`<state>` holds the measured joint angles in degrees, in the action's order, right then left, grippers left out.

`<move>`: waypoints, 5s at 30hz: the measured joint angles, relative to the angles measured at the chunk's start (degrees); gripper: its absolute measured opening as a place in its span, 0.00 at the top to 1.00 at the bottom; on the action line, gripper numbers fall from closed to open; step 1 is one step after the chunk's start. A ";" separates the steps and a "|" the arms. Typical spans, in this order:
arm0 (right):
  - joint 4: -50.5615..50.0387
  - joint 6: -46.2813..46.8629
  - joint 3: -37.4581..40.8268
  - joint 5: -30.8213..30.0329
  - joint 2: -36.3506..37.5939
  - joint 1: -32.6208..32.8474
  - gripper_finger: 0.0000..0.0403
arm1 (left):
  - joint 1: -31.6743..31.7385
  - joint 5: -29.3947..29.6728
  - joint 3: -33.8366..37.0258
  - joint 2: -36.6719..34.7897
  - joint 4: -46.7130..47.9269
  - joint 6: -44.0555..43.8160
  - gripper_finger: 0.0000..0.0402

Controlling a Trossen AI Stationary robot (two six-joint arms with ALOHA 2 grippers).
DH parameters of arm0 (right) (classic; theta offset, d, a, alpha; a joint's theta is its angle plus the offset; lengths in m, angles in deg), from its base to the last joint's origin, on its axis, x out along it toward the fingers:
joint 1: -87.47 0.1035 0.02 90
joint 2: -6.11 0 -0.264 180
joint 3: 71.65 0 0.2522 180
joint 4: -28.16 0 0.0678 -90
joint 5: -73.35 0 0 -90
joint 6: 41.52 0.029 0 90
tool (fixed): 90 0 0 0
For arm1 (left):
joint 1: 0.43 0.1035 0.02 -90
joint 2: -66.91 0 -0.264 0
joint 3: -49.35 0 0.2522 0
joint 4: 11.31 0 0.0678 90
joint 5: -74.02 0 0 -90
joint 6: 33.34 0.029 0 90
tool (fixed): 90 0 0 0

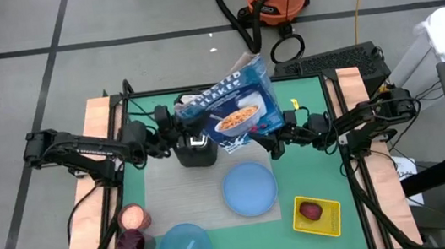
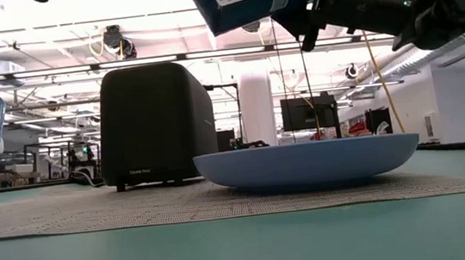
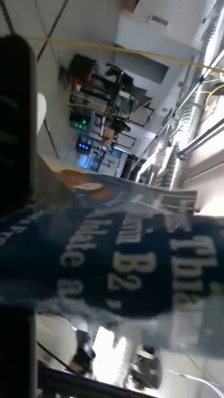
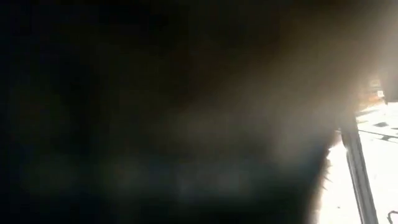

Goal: Arrange a breakfast setting
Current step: Pour the cereal into the blue bowl

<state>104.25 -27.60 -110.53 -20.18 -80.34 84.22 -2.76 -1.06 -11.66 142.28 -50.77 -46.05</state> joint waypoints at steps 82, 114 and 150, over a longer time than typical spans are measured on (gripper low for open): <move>0.06 -2.63 5.20 -0.83 12.02 -0.02 0.44 | -0.81 -4.81 -0.13 -3.12 9.38 10.73 0.62; 0.10 -3.07 5.20 -0.98 12.96 -0.04 0.45 | -0.83 -4.85 -0.11 -12.34 25.86 11.39 0.62; 0.23 -7.14 0.33 -4.21 12.96 -0.07 0.45 | 0.48 -4.40 -0.11 -12.67 12.94 16.08 0.62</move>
<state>104.48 -34.73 -110.21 -24.39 -67.38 84.16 -2.27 -5.47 -11.77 129.61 -37.84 -29.97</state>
